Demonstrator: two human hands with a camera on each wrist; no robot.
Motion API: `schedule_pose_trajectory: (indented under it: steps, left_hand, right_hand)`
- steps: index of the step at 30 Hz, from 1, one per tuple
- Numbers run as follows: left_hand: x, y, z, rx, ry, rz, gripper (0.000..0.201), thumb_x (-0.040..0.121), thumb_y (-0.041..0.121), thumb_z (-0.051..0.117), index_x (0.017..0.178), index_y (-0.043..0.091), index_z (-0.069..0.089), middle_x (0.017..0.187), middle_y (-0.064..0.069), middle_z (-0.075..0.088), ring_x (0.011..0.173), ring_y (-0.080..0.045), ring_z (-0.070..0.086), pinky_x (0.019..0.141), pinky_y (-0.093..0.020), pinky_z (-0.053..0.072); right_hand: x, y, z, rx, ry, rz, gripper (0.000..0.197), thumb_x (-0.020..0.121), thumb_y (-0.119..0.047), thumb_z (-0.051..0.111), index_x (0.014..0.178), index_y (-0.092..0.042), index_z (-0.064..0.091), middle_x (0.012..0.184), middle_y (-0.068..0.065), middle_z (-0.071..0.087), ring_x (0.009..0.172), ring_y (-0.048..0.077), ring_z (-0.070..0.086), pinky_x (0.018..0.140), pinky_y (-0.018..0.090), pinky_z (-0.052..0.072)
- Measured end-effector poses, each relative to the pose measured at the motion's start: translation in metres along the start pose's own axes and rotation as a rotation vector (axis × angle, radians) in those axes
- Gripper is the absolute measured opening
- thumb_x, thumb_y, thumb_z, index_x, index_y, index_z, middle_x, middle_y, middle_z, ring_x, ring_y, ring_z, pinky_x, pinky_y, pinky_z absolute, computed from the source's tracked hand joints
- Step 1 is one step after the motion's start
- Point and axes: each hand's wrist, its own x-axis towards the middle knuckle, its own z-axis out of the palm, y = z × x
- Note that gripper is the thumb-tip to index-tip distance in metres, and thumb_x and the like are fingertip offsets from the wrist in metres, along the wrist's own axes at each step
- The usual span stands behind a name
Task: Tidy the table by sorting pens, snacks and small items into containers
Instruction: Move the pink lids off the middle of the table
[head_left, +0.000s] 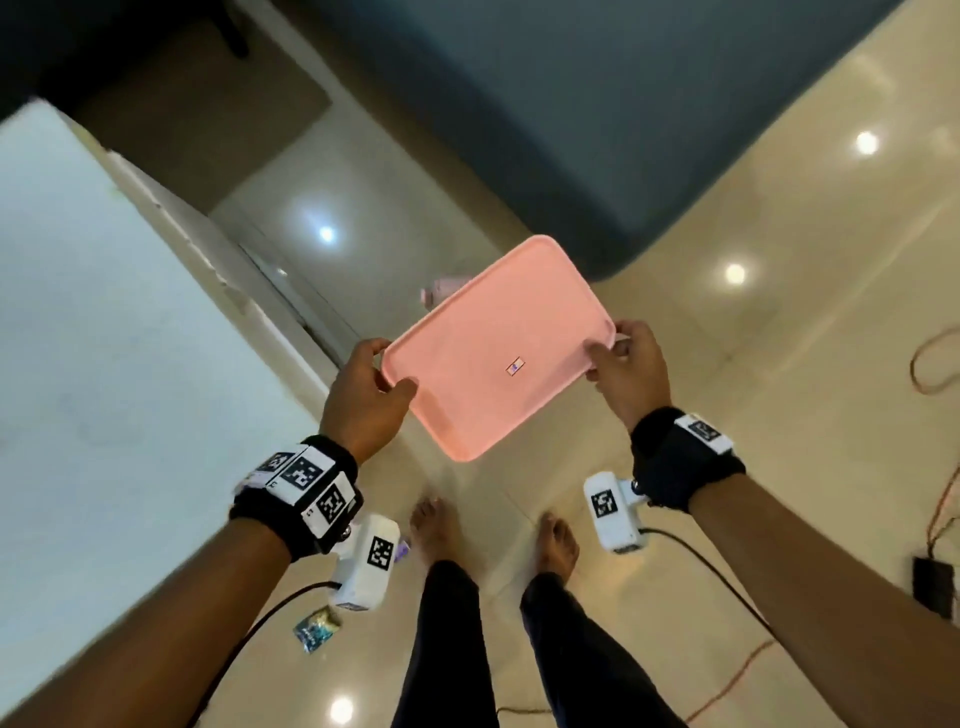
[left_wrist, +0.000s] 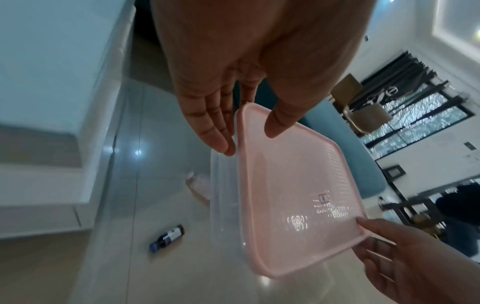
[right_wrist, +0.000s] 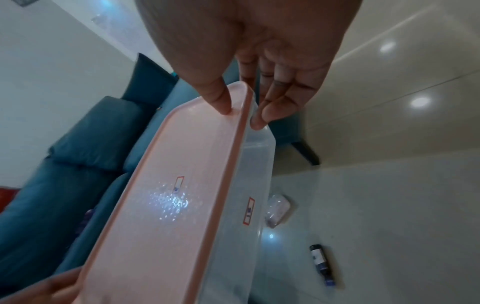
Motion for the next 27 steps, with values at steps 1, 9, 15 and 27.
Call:
schedule_pose_trajectory:
  steps: [1, 9, 15, 27]
  left_hand:
    - [0.001, 0.003, -0.019, -0.005, 0.029, -0.002, 0.046, 0.085, 0.019, 0.066, 0.127, 0.02, 0.047, 0.095, -0.001, 0.059, 0.091, -0.028, 0.064, 0.086, -0.047, 0.054]
    - [-0.011, -0.062, -0.188, -0.053, 0.337, -0.17, 0.057, 0.081, 0.02, 0.07, 0.132, 0.018, 0.044, 0.114, -0.017, 0.06, 0.1, -0.04, 0.061, 0.088, -0.049, 0.052]
    - [-0.035, -0.166, -0.265, -0.071, 0.466, -0.332, 0.094, 0.068, 0.015, 0.085, 0.146, 0.009, 0.033, 0.138, -0.015, 0.048, 0.123, -0.034, 0.05, 0.101, -0.047, 0.044]
    - [-0.037, -0.286, -0.298, -0.16, 0.541, -0.476, 0.092, 0.065, 0.016, 0.085, 0.143, 0.02, 0.037, 0.136, -0.014, 0.049, 0.117, -0.033, 0.055, 0.097, -0.053, 0.048]
  right_hand:
    - [-0.008, -0.018, 0.005, 0.005, -0.027, -0.027, 0.024, 0.09, -0.016, 0.064, 0.109, -0.017, 0.051, 0.084, -0.006, 0.059, 0.064, 0.021, 0.065, 0.071, 0.037, 0.054]
    - [-0.075, -0.14, 0.121, -0.148, -0.399, -0.273, 0.022, 0.086, -0.027, 0.066, 0.102, -0.023, 0.051, 0.082, -0.005, 0.06, 0.077, 0.027, 0.067, 0.076, 0.048, 0.055]
    - [-0.131, -0.165, 0.24, -0.289, -0.661, -0.281, 0.023, 0.088, -0.027, 0.066, 0.103, -0.02, 0.049, 0.085, 0.001, 0.064, 0.082, 0.027, 0.067, 0.078, 0.046, 0.057]
    - [-0.169, -0.133, 0.342, -0.504, -0.876, -0.138, 0.028, 0.087, -0.037, 0.066, 0.1, -0.021, 0.048, 0.088, 0.001, 0.073, 0.079, 0.026, 0.071, 0.08, 0.041, 0.057]
